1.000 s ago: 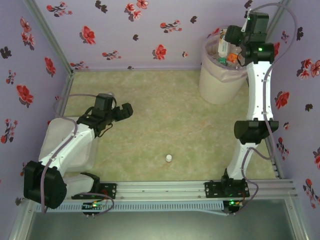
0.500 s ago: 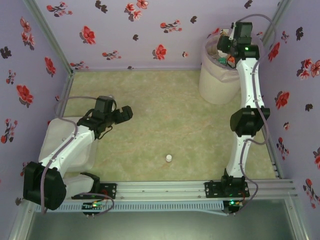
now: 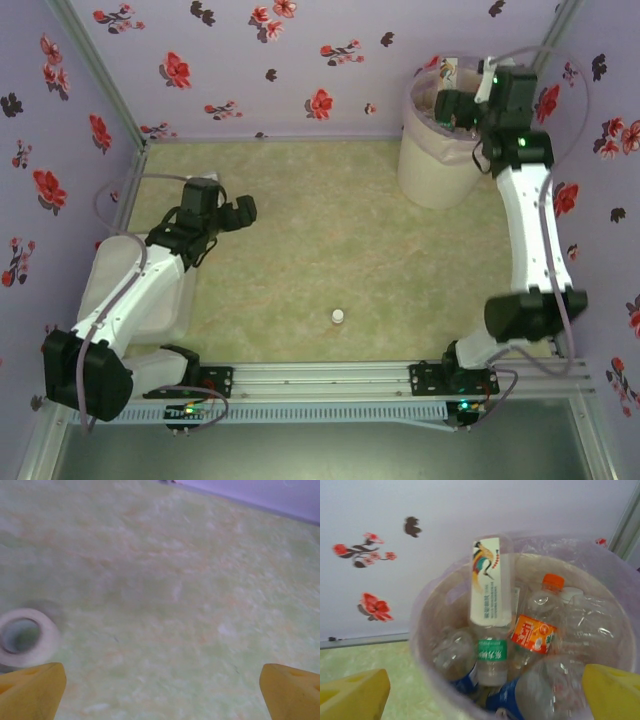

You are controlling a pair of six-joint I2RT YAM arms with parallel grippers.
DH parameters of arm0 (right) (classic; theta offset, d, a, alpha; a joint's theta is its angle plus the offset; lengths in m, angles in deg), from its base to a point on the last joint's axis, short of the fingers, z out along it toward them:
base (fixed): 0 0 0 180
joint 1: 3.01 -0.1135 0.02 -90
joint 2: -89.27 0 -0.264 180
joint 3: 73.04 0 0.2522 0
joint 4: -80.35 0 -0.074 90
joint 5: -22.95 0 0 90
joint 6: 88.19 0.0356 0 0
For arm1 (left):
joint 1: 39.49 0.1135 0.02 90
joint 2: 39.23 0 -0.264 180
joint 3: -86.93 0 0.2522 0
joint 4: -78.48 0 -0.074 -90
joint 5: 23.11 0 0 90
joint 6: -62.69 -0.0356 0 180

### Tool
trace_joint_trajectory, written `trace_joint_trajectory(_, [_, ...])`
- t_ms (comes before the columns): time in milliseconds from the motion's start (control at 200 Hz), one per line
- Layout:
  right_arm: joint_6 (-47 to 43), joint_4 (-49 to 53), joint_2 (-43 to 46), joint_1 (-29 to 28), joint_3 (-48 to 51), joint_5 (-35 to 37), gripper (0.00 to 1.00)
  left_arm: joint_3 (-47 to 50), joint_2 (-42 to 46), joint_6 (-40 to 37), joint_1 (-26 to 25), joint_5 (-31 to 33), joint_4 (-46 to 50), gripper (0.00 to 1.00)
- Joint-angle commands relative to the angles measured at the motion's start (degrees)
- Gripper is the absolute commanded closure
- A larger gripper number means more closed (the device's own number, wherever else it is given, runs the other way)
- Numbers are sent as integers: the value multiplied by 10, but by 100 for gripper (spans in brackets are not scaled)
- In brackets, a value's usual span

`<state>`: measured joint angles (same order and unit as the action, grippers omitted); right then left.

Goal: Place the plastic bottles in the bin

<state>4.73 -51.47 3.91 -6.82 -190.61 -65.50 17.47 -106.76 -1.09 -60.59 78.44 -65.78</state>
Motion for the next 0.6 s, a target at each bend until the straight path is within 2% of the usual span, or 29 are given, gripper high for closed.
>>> trace_joint_trajectory(0, [-37,-27,68,-27,105,28,0,-3,24,-72,12,99,30,0])
trace_joint_trajectory(125, [-29,-37,160,-63,253,54,0,45,57,-95,45,136,18,0])
trace_joint_trajectory(270, [53,-140,240,-74,452,31,0,155,113,-92,82,169,-60,0])
trace_joint_trajectory(455, [43,-223,266,-77,600,96,0,256,133,-120,128,172,-169,0])
trace_joint_trajectory(595, [25,-336,231,-72,682,139,0,303,101,-154,146,166,-265,0])
